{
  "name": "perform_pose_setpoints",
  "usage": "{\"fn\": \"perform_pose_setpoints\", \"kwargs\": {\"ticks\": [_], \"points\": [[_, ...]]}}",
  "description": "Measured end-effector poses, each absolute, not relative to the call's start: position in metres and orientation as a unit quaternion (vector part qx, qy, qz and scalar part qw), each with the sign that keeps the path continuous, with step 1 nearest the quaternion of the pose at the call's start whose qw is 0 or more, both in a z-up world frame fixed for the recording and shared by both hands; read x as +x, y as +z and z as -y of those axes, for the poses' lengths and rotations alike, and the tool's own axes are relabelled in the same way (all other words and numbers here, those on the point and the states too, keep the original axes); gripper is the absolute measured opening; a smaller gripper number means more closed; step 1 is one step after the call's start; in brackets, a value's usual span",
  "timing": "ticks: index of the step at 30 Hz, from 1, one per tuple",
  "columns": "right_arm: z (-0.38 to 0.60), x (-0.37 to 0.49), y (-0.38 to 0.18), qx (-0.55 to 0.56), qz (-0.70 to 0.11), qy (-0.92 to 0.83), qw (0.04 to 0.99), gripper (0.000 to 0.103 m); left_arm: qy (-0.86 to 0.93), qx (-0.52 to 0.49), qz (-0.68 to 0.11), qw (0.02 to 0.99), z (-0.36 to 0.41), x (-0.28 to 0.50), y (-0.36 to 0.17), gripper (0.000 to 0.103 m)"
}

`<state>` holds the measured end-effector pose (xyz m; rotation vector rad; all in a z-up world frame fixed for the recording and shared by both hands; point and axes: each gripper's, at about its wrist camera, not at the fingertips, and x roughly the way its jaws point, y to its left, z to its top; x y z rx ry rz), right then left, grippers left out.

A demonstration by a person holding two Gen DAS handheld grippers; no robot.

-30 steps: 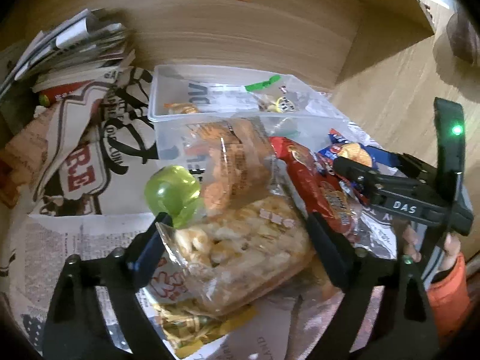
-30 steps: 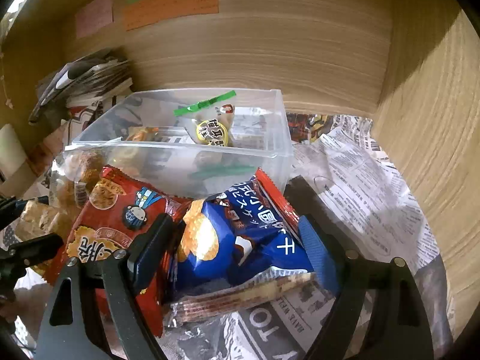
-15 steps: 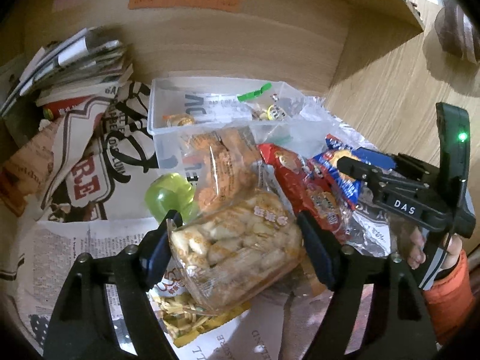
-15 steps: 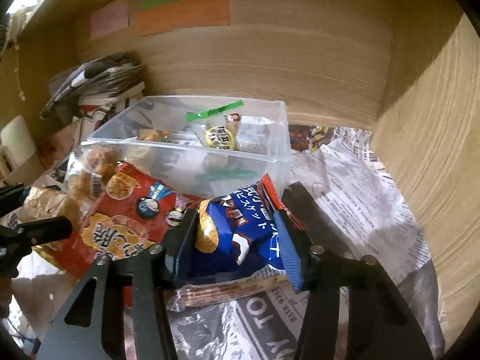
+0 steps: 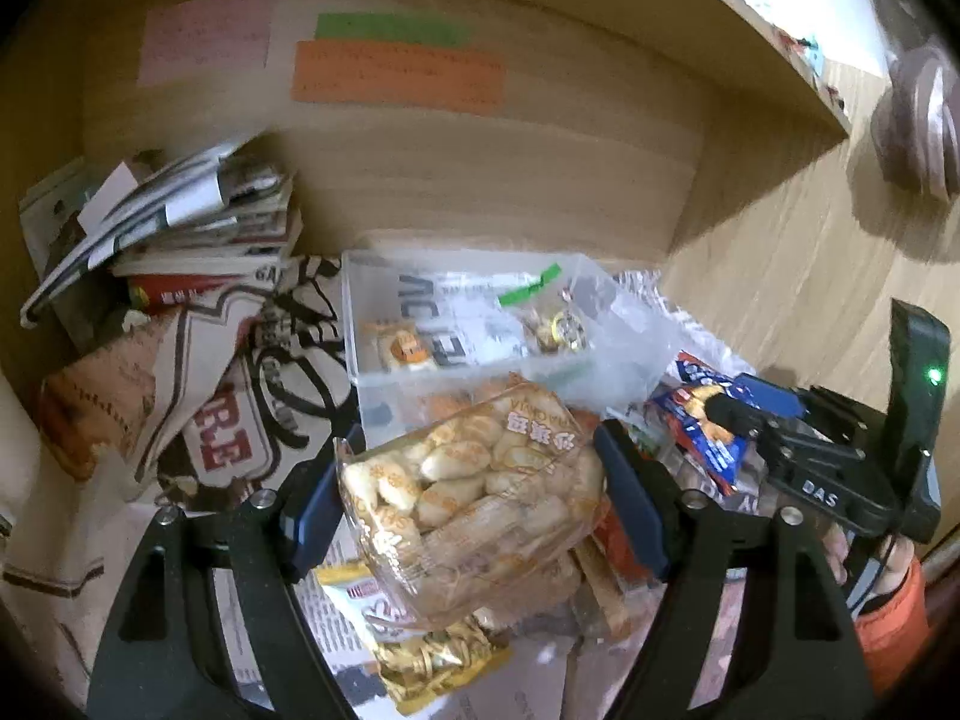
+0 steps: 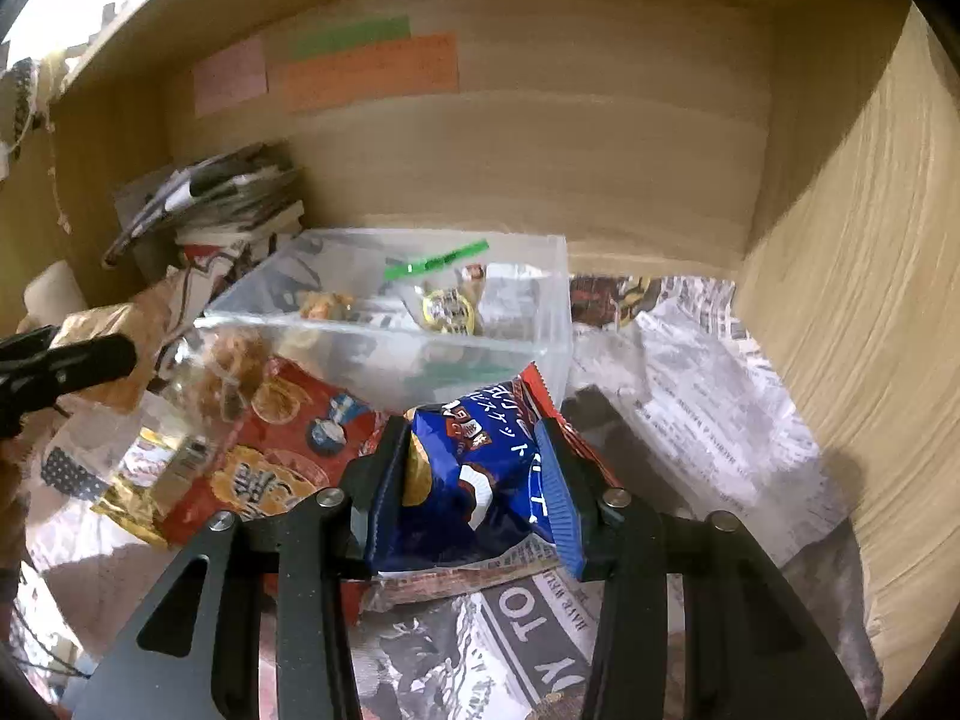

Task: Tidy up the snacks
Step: 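Lower the peanut bag and blue chip bag into the clear box, open both tools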

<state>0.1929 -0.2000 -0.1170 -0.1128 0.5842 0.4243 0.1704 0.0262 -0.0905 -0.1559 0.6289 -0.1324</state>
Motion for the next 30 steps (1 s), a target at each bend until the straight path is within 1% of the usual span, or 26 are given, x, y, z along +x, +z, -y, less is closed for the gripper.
{"fn": "perform_pose_setpoints", "kwargs": {"ticks": [10, 16, 22, 30], "points": [[0.2, 0.188, -0.083, -0.04, -0.237, 0.216, 0.946, 0.039, -0.058, -0.049, -0.268, 0.96, -0.023, 0.184, -0.058, 0.078], [0.193, 0.195, -0.069, -0.037, -0.214, 0.222, 0.951, 0.039, -0.058, -0.035, -0.257, 0.964, -0.019, 0.199, -0.044, 0.078], [0.188, 0.21, -0.061, -0.034, -0.204, 0.227, 0.952, 0.039, -0.059, -0.022, -0.257, 0.964, -0.012, 0.221, -0.038, 0.078], [0.181, 0.238, -0.065, -0.029, -0.215, 0.23, 0.949, 0.039, -0.049, -0.013, -0.272, 0.961, -0.007, 0.255, -0.049, 0.078]]}}
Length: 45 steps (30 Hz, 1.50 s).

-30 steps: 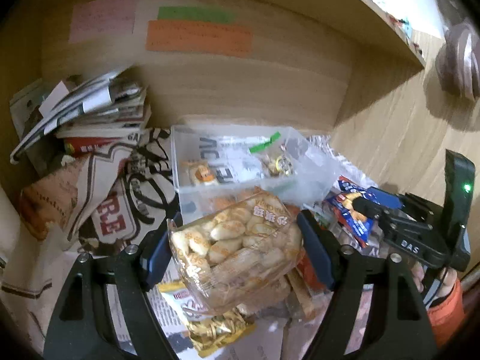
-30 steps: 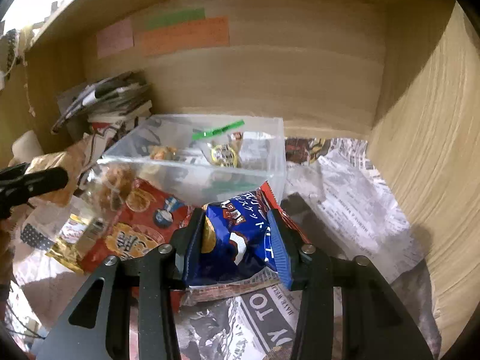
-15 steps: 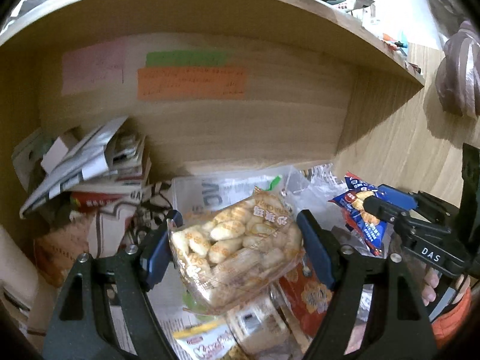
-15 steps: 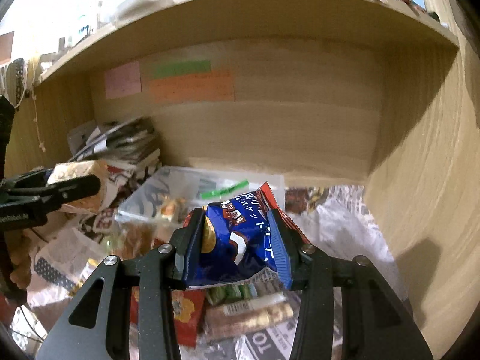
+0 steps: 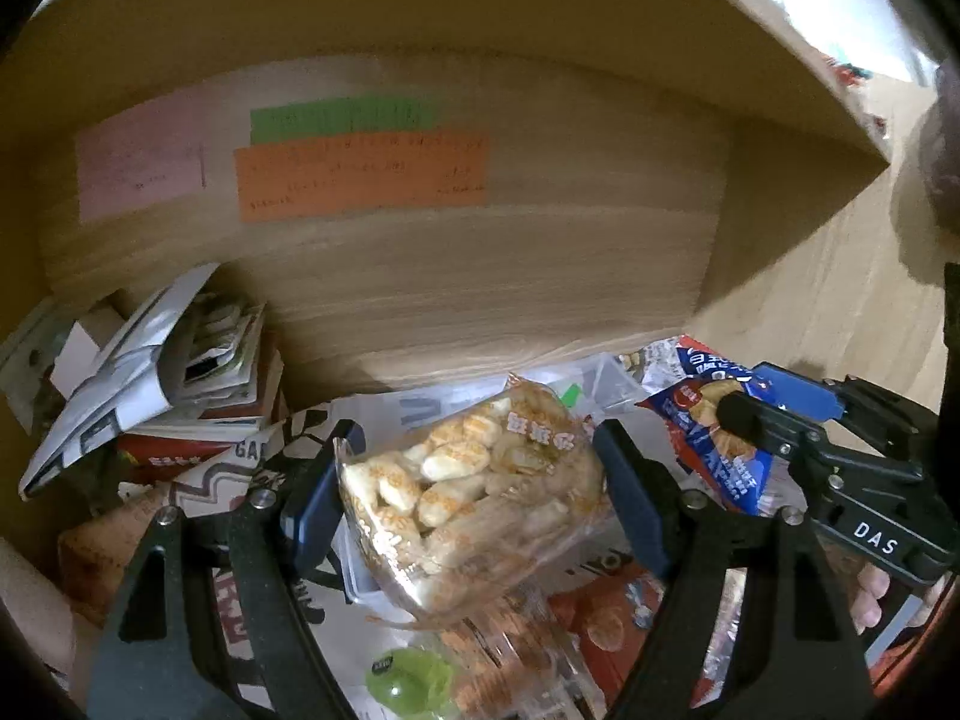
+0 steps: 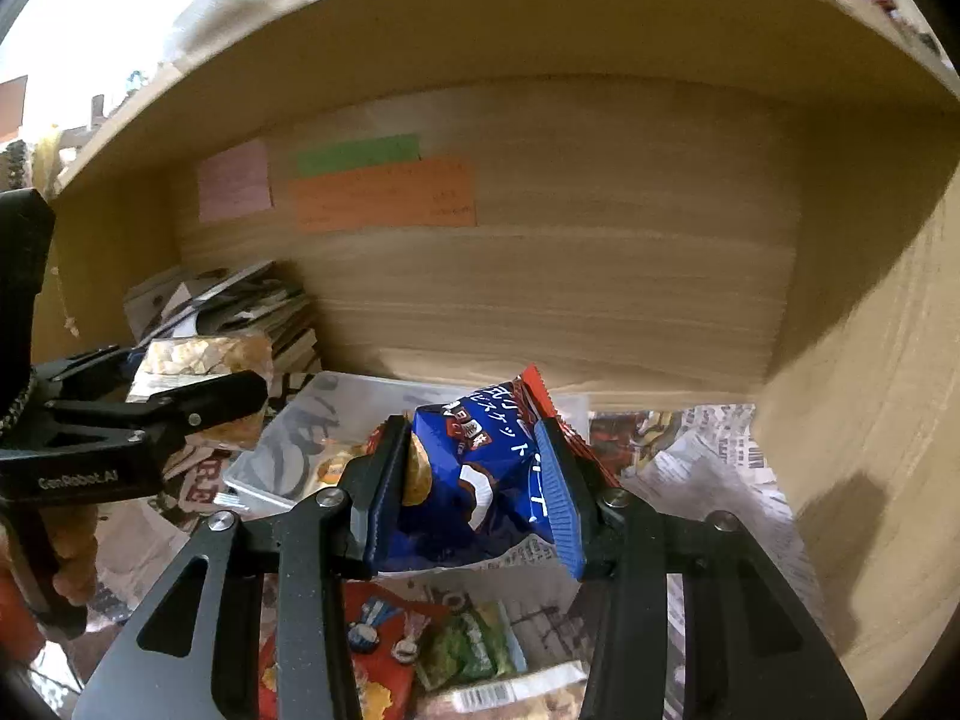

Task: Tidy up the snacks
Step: 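Lower the peanut bag and blue chip bag into the clear box, open both tools, then grasp the orange snack bag with left tool while right tool grasps the red snack bag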

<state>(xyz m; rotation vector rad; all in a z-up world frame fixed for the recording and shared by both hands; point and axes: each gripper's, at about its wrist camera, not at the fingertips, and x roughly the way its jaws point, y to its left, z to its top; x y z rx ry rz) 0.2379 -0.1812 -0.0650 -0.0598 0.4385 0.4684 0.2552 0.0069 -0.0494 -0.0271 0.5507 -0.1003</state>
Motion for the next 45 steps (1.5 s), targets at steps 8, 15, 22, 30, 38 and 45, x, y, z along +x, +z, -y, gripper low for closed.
{"fn": "perform_pose_setpoints", "kwargs": {"ticks": [8, 15, 22, 30, 38, 45], "points": [[0.174, 0.267, -0.079, -0.033, -0.245, 0.226, 0.942, 0.039, -0.037, -0.019, -0.315, 0.948, -0.016, 0.296, -0.073, 0.078], [0.166, 0.288, -0.094, -0.041, -0.272, 0.224, 0.935, 0.039, -0.031, -0.022, -0.346, 0.937, -0.022, 0.318, -0.091, 0.078], [0.157, 0.299, -0.109, -0.055, -0.289, 0.222, 0.929, 0.04, -0.039, -0.019, -0.363, 0.931, -0.022, 0.326, -0.098, 0.078], [0.152, 0.306, -0.111, -0.066, -0.294, 0.212, 0.93, 0.043, -0.044, -0.031, -0.372, 0.927, -0.024, 0.323, -0.097, 0.079], [0.155, 0.292, -0.099, -0.07, -0.275, 0.204, 0.937, 0.075, -0.049, -0.039, -0.359, 0.931, -0.028, 0.299, -0.085, 0.082], [0.161, 0.267, -0.083, -0.075, -0.248, 0.205, 0.944, 0.082, -0.051, -0.034, -0.327, 0.943, -0.027, 0.263, -0.067, 0.089]]}}
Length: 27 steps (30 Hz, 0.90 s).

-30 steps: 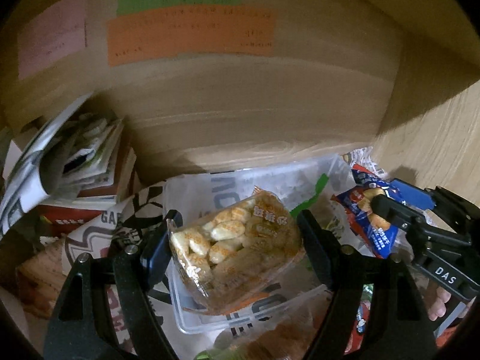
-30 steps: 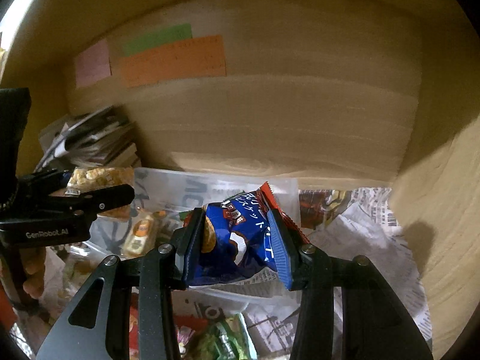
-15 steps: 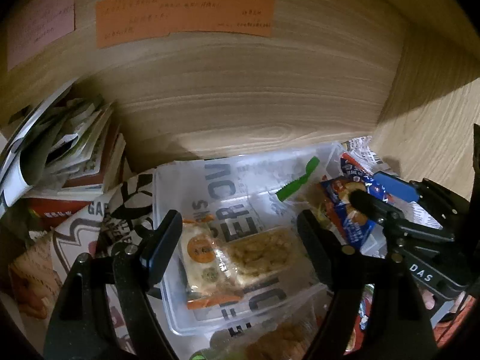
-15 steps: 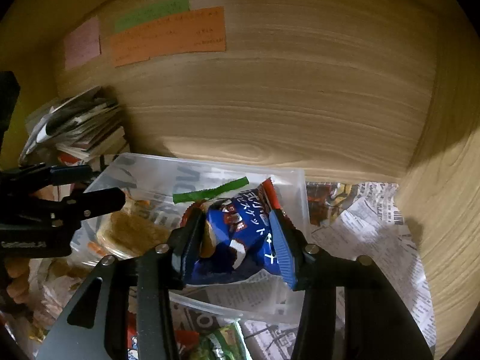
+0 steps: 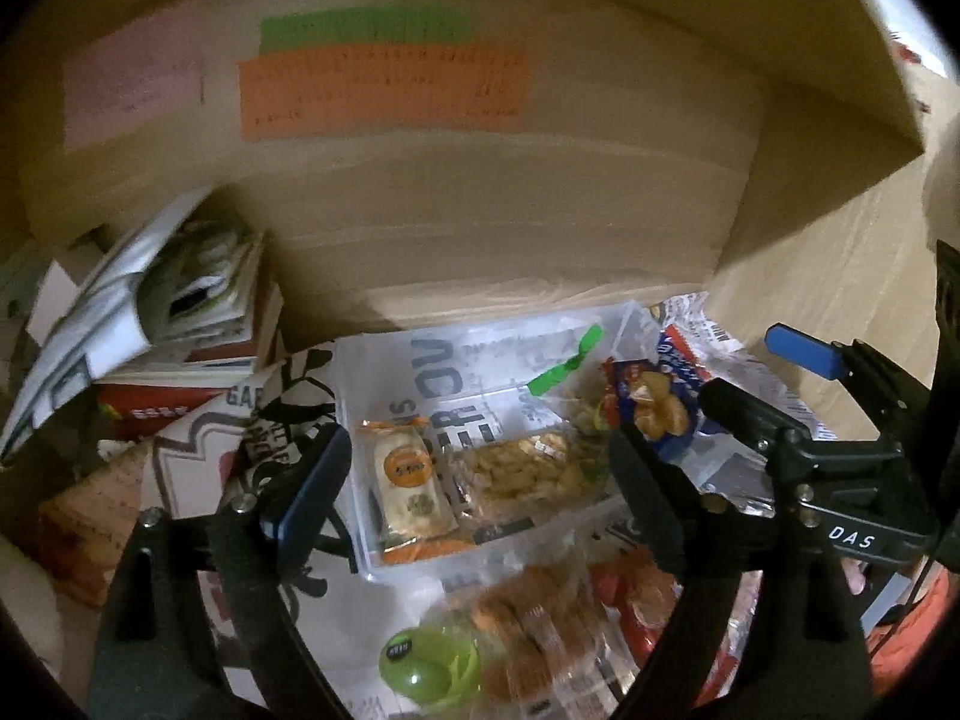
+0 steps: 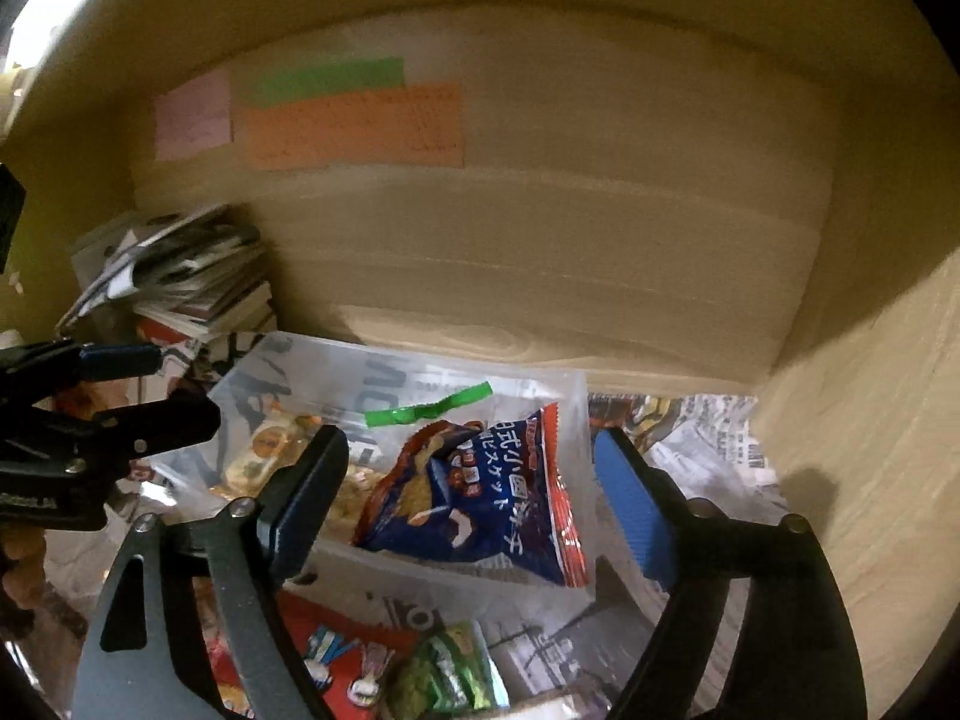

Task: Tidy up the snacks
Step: 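Grasp the orange snack bag with left tool while right tool grasps the red snack bag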

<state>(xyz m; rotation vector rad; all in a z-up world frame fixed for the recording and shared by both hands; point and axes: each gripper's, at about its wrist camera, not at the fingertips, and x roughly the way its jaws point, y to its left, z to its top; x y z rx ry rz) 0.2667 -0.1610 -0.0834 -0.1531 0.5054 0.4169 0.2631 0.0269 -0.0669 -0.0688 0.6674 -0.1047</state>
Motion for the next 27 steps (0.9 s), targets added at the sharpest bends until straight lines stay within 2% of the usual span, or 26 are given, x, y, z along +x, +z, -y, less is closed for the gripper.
{"fn": "perform_pose_setpoints", "kwargs": {"ticks": [5, 12, 16, 27], "points": [[0.169, 0.244, -0.077, -0.069, -0.239, 0.213, 0.945, 0.083, -0.053, -0.031, -0.312, 0.948, -0.028, 0.238, -0.06, 0.095], [0.171, 0.216, -0.081, -0.061, -0.241, 0.23, 0.941, 0.094, -0.051, -0.019, -0.304, 0.951, -0.027, 0.21, -0.067, 0.099], [0.166, 0.205, -0.093, -0.057, -0.256, 0.241, 0.934, 0.098, -0.048, -0.014, -0.314, 0.948, -0.03, 0.202, -0.079, 0.099], [0.146, 0.21, -0.143, -0.04, -0.337, 0.268, 0.901, 0.099, -0.031, -0.014, -0.341, 0.939, -0.041, 0.183, -0.109, 0.099]]}}
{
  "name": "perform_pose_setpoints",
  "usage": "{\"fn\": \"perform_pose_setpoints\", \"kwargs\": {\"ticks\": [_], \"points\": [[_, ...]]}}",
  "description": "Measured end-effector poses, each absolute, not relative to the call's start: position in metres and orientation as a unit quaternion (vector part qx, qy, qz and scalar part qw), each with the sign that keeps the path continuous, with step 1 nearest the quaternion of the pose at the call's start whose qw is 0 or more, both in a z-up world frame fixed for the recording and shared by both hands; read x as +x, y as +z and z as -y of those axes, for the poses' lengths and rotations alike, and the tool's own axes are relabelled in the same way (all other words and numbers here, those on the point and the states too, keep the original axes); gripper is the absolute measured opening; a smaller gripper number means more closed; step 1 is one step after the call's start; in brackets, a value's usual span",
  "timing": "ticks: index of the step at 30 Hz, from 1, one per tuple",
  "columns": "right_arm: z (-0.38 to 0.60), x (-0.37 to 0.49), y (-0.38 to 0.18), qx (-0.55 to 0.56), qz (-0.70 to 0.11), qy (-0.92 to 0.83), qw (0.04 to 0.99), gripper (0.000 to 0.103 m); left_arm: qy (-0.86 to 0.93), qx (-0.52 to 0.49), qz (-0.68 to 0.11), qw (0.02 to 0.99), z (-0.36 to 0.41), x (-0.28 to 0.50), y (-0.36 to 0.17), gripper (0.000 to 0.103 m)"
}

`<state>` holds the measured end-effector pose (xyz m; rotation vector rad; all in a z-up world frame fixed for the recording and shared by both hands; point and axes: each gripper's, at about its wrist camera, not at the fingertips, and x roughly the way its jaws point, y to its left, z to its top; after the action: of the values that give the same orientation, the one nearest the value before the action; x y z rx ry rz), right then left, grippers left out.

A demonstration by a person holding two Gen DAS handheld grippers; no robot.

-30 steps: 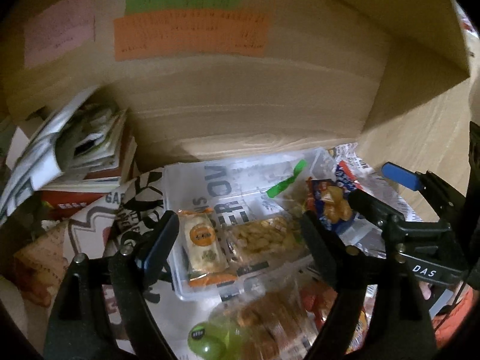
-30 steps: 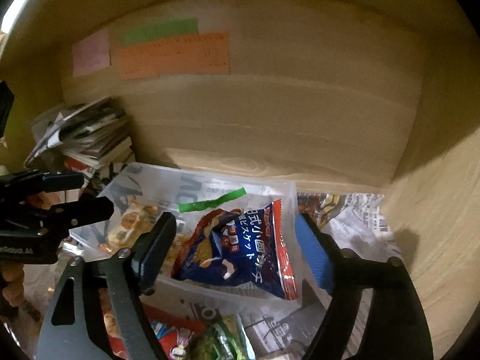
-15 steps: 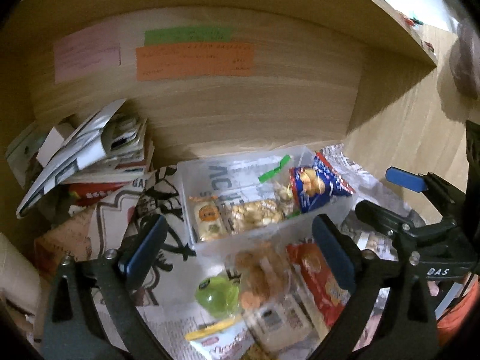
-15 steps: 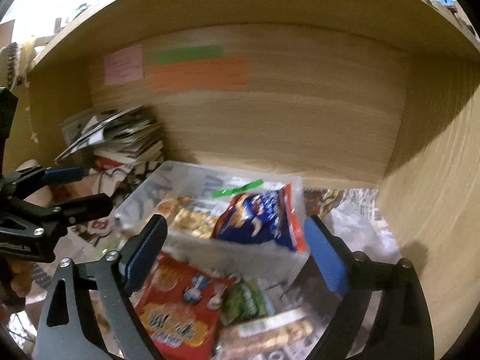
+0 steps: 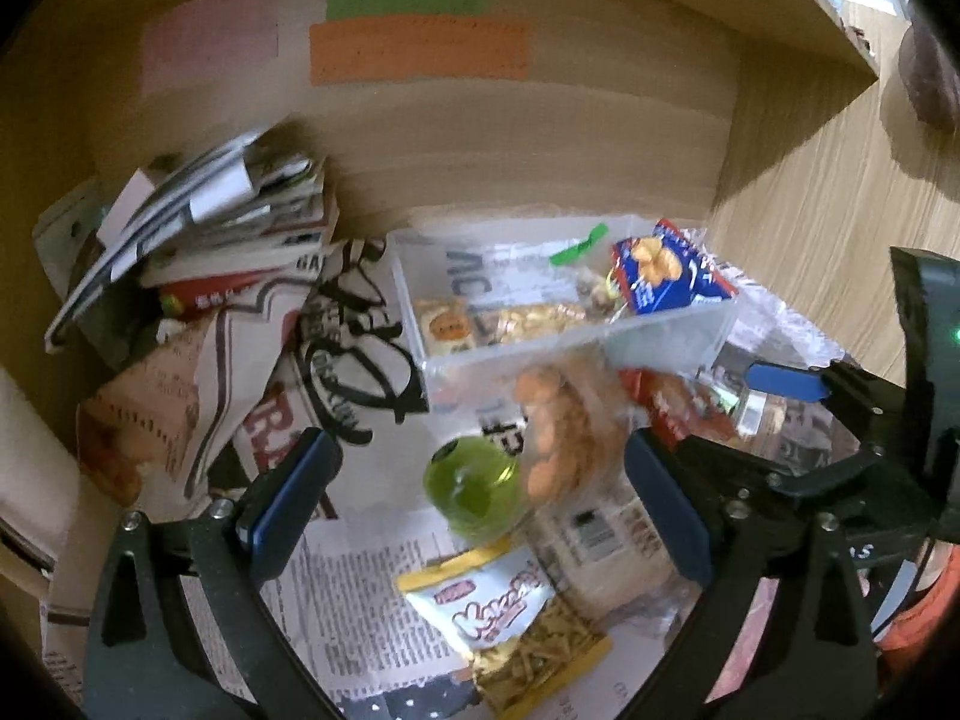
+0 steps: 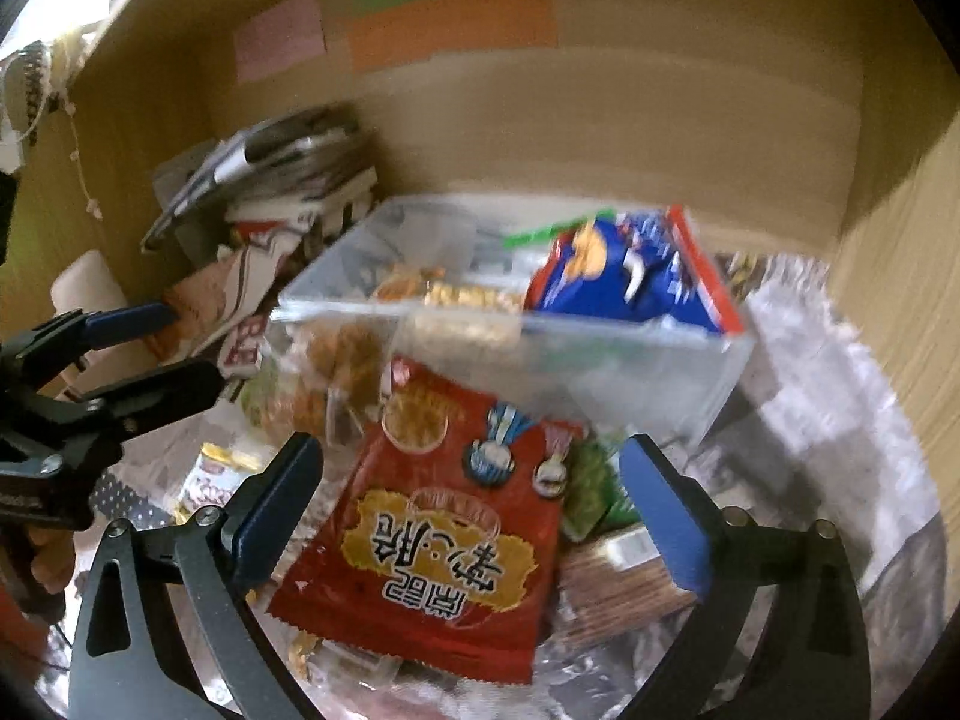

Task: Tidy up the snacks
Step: 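Grasp the orange snack bag with left tool while right tool grasps the red snack bag, then carry the orange bag and red bag into the clear box, release both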

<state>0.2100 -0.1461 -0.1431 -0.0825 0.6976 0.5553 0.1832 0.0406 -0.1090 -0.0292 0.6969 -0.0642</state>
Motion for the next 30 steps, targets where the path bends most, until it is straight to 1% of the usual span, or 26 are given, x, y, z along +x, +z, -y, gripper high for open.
{"fn": "perform_pose_setpoints", "kwargs": {"ticks": [8, 11, 12, 13, 16, 18, 22, 28, 30], "points": [[0.15, 0.223, -0.165, -0.034, -0.379, 0.261, 0.887, 0.099, -0.046, -0.022, -0.355, 0.933, -0.032, 0.188, -0.121, 0.099], [0.157, 0.229, -0.17, -0.014, -0.395, 0.266, 0.879, 0.098, -0.053, -0.019, -0.356, 0.933, -0.026, 0.193, -0.123, 0.099], [0.159, 0.23, -0.171, -0.008, -0.397, 0.266, 0.878, 0.094, -0.054, -0.017, -0.356, 0.933, -0.023, 0.195, -0.124, 0.099], [0.161, 0.23, -0.17, -0.007, -0.396, 0.265, 0.879, 0.086, -0.055, -0.017, -0.357, 0.932, -0.021, 0.197, -0.125, 0.099], [0.166, 0.226, -0.168, -0.015, -0.389, 0.261, 0.883, 0.068, -0.061, -0.018, -0.36, 0.931, -0.016, 0.204, -0.127, 0.099], [0.17, 0.226, -0.167, -0.01, -0.391, 0.264, 0.882, 0.064, -0.064, -0.015, -0.36, 0.93, -0.012, 0.208, -0.128, 0.099], [0.178, 0.225, -0.165, -0.008, -0.385, 0.26, 0.886, 0.064, -0.069, -0.01, -0.356, 0.932, -0.002, 0.215, -0.129, 0.097], [0.189, 0.219, -0.157, 0.001, -0.37, 0.258, 0.893, 0.064, -0.07, 0.006, -0.368, 0.927, 0.009, 0.23, -0.14, 0.087], [0.192, 0.219, -0.152, 0.002, -0.364, 0.259, 0.895, 0.064, -0.071, 0.006, -0.377, 0.924, 0.01, 0.234, -0.144, 0.074]]}}
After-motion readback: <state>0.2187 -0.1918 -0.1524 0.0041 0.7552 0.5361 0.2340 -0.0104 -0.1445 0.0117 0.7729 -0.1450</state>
